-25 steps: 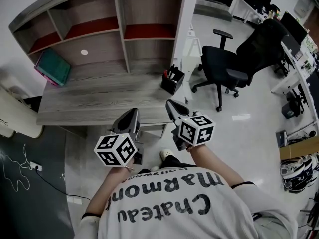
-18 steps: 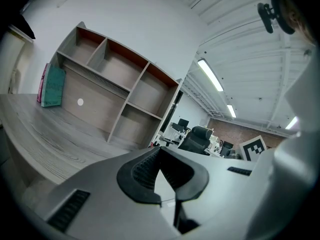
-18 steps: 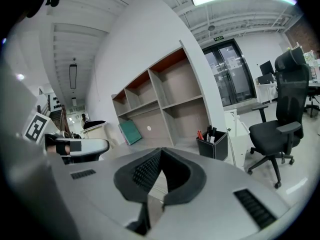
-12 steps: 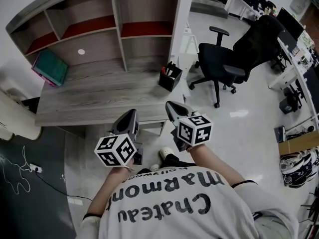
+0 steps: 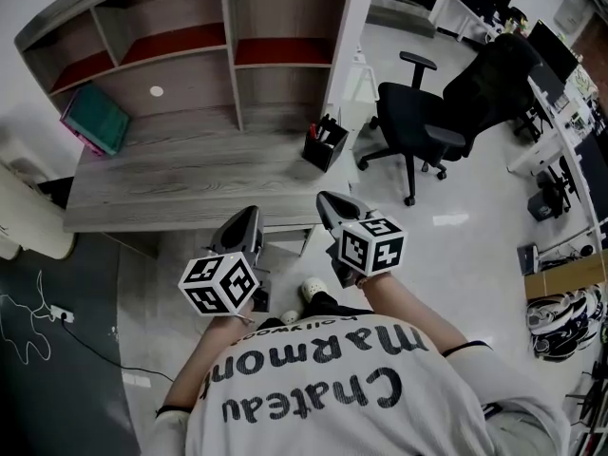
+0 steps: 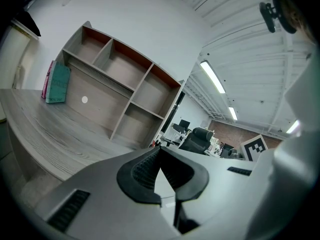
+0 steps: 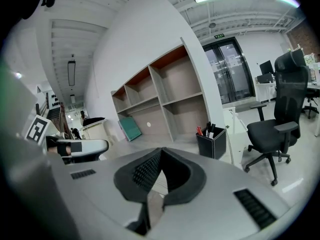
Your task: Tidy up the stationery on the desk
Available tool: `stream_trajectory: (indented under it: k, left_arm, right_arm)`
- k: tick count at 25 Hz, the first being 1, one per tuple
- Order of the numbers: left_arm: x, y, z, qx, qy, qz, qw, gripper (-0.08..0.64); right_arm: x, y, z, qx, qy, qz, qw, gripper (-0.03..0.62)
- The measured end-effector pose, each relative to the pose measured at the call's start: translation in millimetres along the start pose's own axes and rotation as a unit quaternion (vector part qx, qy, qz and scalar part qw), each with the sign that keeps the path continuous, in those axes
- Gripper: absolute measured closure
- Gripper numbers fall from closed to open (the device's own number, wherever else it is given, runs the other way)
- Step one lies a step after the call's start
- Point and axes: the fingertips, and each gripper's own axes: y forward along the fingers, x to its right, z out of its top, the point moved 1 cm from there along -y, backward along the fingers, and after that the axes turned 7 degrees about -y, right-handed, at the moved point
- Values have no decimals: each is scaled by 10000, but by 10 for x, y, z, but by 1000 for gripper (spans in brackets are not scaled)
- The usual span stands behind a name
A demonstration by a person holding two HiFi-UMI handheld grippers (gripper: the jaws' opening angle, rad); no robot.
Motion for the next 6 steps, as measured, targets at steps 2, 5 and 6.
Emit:
stream_trajectory:
  k: [2, 5, 6]
  left_arm:
    - [-2, -11, -13, 0, -4, 12, 10000, 545]
    - [-3, -24, -17, 15, 5, 12, 10000, 545]
    - [-2, -29, -18, 20, 10, 9, 10000, 545]
  right_arm:
    - [-2, -13, -13, -17, -20, -2, 10000, 577]
    - [-10, -25, -18, -14, -46, -3, 10000, 577]
    - [-15, -28, -18, -10, -53, 0, 10000, 577]
